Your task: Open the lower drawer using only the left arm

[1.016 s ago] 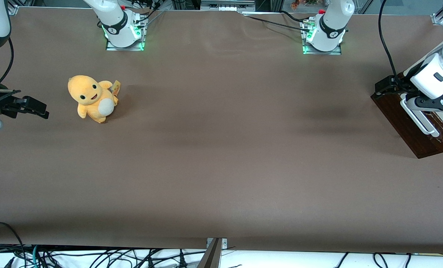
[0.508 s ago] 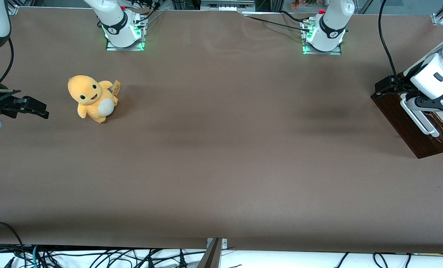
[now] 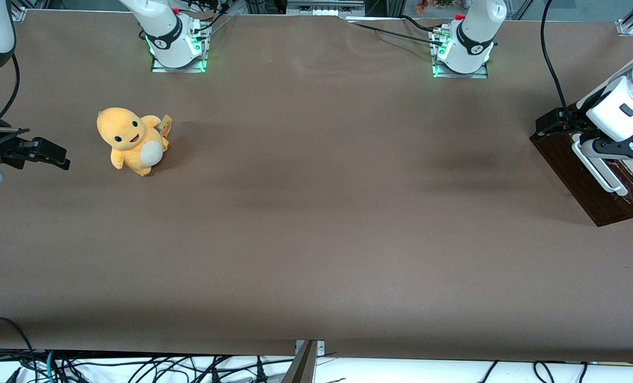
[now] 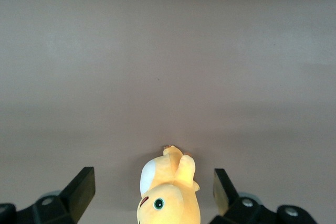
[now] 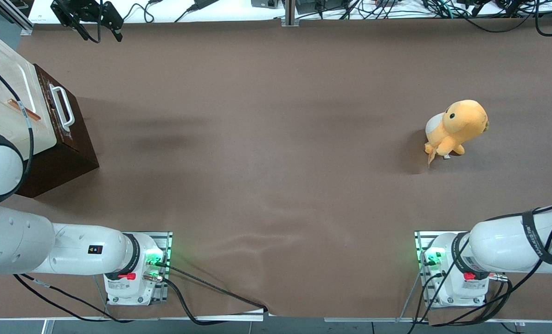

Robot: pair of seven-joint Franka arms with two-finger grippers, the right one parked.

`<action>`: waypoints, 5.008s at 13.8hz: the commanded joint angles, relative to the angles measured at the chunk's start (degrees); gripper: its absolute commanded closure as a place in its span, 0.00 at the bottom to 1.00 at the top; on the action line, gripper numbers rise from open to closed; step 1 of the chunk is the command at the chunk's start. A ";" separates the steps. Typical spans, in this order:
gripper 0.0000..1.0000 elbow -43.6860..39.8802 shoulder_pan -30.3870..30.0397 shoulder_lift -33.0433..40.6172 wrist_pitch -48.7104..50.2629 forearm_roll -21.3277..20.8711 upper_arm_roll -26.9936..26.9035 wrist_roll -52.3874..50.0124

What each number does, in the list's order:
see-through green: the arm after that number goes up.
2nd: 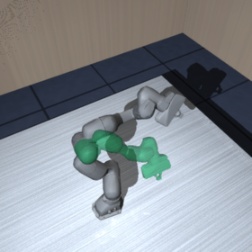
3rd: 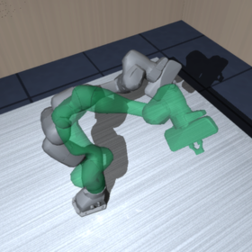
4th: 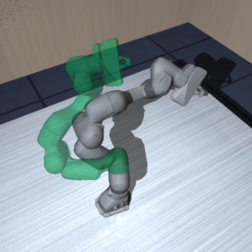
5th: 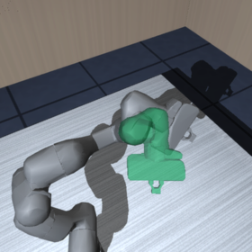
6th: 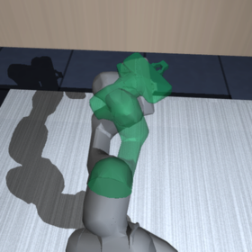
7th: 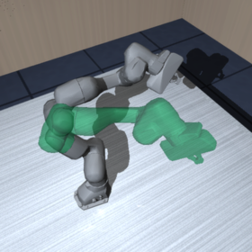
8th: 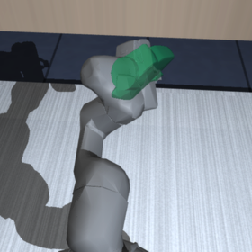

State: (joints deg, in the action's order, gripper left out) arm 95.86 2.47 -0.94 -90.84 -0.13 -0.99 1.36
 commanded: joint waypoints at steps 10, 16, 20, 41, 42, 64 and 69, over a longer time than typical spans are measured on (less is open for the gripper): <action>0.00 0.21 0.00 -2.13 2.68 -0.04 0.11 -4.85; 0.00 0.20 0.00 -12.14 5.66 -8.81 -0.07 -9.69; 0.00 0.20 -0.18 -21.11 7.94 -22.59 -0.59 -15.16; 0.59 -1.82 -0.97 -45.12 15.07 -59.36 -1.12 -22.98; 0.72 -1.82 -0.97 -45.29 15.25 -59.45 -1.12 -22.72; 0.86 -12.36 5.97 -51.10 20.79 -54.09 -0.60 -22.46; 0.85 -13.59 6.24 -51.18 20.79 -51.82 -0.60 -22.46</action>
State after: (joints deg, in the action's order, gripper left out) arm 85.30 7.53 -50.83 -71.09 -55.27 -1.58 -23.83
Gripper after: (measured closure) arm 0.696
